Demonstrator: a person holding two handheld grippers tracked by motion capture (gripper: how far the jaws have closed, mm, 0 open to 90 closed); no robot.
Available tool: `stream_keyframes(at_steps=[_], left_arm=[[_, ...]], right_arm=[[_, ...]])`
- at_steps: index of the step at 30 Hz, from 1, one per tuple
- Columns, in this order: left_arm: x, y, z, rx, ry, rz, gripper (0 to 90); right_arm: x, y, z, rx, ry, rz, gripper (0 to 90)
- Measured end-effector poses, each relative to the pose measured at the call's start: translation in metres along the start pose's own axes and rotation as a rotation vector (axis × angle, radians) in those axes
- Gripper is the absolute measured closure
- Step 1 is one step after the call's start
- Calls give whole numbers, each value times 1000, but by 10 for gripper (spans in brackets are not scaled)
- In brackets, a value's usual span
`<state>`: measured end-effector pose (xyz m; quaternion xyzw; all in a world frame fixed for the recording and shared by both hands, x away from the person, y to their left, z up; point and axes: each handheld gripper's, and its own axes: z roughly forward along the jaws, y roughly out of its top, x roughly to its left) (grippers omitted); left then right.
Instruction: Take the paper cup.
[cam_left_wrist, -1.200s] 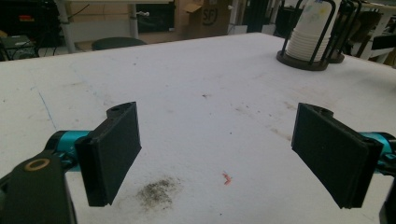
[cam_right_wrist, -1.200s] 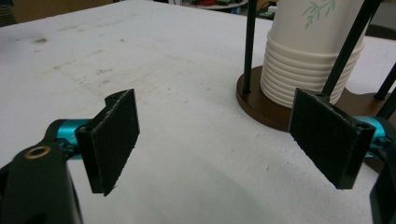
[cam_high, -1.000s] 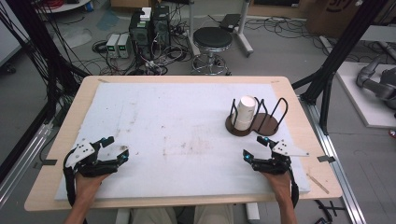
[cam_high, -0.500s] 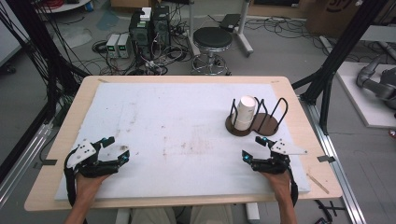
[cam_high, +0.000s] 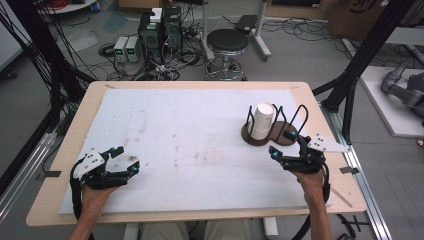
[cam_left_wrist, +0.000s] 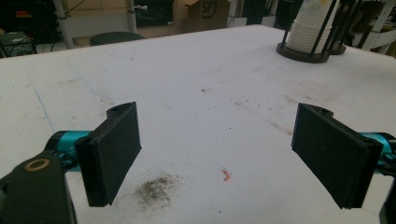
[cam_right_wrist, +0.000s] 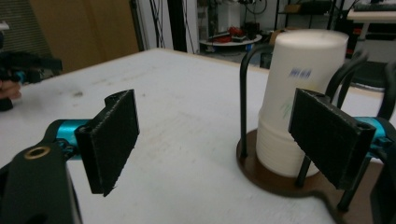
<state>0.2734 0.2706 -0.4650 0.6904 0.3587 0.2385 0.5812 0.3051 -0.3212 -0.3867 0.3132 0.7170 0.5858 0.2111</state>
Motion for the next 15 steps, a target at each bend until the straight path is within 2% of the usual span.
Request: stream_keyframes(at_steps=[1, 3, 4, 7, 15], left_arm=[[0, 0, 0, 1, 1, 1, 155], [0, 0, 1, 7, 0, 6, 155], [0, 0, 1, 7, 0, 6, 155], [0, 0, 1, 12, -1, 7, 155], [-1, 1, 1, 14, -2, 9, 155]], right_arm=[[0, 0, 0, 0, 0, 0, 166], [-7, 21, -3, 10, 2, -15, 165], [-7, 21, -3, 10, 2, -15, 165], [-16, 45, -4, 36, 1, -42, 165], [-34, 70, 3, 102, -1, -60, 166]])
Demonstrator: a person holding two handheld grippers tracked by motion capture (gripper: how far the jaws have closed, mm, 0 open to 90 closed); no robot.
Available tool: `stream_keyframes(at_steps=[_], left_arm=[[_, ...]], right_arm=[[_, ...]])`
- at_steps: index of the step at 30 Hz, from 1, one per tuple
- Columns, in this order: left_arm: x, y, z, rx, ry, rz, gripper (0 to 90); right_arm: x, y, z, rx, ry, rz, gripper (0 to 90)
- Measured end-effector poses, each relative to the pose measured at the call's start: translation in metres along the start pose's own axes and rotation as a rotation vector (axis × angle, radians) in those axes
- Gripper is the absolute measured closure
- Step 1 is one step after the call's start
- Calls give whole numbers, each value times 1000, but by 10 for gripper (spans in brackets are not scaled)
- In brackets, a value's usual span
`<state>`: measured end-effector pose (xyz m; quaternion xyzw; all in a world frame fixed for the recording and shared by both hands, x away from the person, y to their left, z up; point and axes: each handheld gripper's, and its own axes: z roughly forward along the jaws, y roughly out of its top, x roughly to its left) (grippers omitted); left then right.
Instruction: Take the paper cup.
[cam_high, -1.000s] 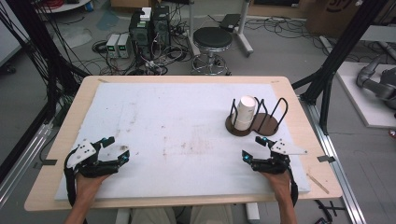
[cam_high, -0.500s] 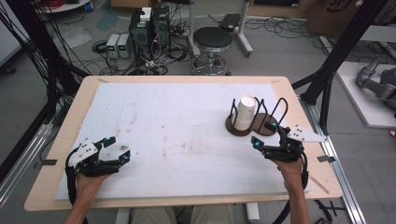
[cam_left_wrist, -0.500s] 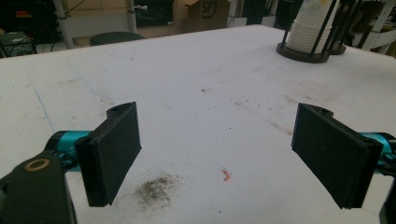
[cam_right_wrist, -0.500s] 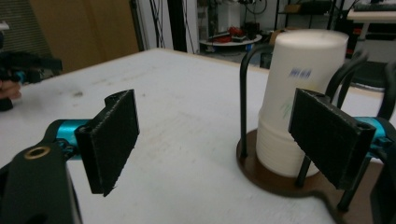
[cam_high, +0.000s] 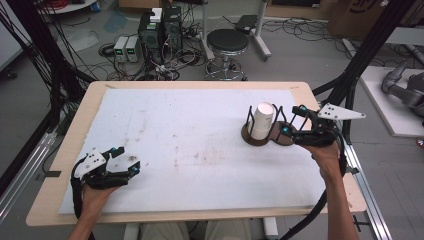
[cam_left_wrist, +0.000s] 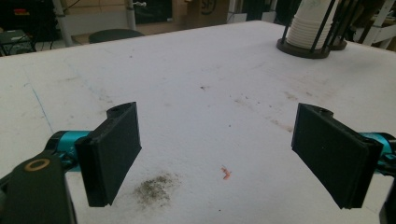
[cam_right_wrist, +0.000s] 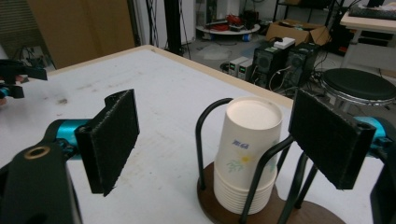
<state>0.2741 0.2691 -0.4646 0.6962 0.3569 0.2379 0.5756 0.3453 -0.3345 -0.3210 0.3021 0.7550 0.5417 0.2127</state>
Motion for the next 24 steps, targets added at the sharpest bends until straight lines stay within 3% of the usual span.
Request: stream_keyframes(at_steps=[10, 13, 24], left_arm=[[0, 0, 1, 11, -2, -1, 155], [0, 1, 1, 13, -4, 0, 155], [1, 1, 2, 22, -9, -9, 155]], right_arm=[[-22, 30, 15, 115, 34, -37, 165], [-30, 41, 25, 179, 52, -54, 166], [-43, 62, 53, 334, 89, -94, 166]])
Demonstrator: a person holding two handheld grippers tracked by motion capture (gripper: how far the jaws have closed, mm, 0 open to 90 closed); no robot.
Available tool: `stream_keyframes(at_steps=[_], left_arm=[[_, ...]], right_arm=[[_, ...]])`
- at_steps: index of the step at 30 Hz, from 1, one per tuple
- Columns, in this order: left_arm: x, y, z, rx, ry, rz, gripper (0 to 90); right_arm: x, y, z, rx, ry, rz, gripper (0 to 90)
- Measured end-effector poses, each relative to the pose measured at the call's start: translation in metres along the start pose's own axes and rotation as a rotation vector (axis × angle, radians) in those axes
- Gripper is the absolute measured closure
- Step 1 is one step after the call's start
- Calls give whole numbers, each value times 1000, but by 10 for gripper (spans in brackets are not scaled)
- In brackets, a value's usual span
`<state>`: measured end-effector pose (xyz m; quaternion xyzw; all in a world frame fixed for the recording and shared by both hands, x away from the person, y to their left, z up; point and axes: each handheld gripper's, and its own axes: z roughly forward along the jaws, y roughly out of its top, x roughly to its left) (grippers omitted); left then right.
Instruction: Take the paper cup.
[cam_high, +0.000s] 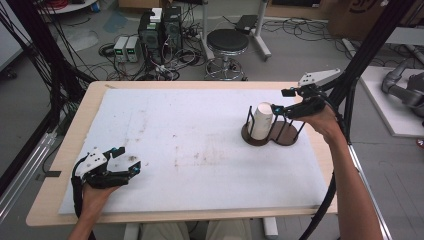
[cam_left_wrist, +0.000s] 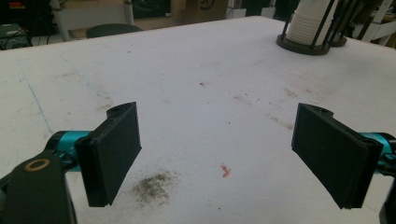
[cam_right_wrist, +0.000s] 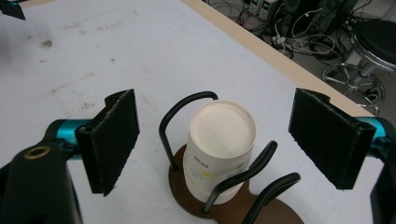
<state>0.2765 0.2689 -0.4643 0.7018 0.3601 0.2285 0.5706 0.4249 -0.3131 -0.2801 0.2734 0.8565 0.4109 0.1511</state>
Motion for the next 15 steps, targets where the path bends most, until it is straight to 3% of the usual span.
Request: stream_keyframes(at_steps=[6, 15], left_arm=[[-1, 0, 1, 5, 2, 12, 155], [-2, 0, 1, 13, -1, 17, 155]], right_arm=[[-7, 13, 10, 103, 12, -43, 166], [-13, 33, 32, 311, 32, -122, 166]])
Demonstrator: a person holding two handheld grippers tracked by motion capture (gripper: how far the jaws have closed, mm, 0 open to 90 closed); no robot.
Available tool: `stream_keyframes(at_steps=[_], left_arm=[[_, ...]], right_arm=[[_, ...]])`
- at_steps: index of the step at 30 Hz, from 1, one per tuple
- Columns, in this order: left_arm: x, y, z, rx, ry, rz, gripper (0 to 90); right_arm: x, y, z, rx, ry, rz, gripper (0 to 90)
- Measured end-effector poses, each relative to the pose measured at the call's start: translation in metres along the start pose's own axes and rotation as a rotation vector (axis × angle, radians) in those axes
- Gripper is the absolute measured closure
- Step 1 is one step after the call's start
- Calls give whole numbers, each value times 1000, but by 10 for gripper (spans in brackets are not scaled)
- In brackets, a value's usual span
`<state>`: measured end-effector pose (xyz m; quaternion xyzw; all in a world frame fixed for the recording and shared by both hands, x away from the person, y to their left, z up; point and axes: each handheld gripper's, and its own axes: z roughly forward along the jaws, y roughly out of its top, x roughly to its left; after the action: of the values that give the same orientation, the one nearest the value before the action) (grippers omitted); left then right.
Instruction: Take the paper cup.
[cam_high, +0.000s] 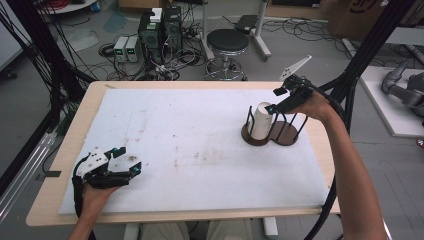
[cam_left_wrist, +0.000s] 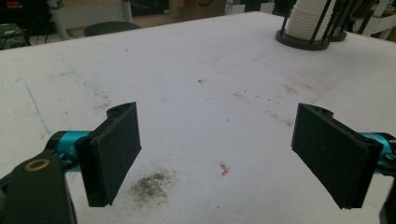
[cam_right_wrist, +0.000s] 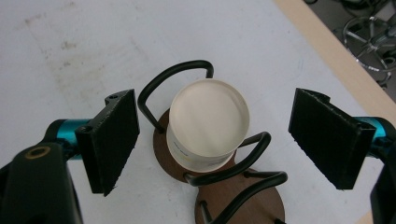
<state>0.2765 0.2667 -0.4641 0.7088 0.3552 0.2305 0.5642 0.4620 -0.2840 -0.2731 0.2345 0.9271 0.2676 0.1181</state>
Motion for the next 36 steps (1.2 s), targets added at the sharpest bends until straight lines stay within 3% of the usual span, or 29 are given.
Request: stream_keyframes(at_steps=[7, 13, 18, 26, 36], left_arm=[[0, 0, 0, 3, -2, 1, 155], [0, 0, 1, 6, -4, 6, 155], [0, 0, 1, 6, -3, 6, 155], [0, 0, 1, 6, -2, 9, 155], [0, 0, 1, 8, -2, 9, 155]], right_arm=[[-5, 15, 11, 112, 19, -54, 166], [-5, 21, 17, 132, 31, -70, 166], [-5, 18, 27, 199, 35, -82, 166], [-3, 18, 35, 218, 43, -93, 167], [-2, 8, 42, 205, 54, -71, 167]])
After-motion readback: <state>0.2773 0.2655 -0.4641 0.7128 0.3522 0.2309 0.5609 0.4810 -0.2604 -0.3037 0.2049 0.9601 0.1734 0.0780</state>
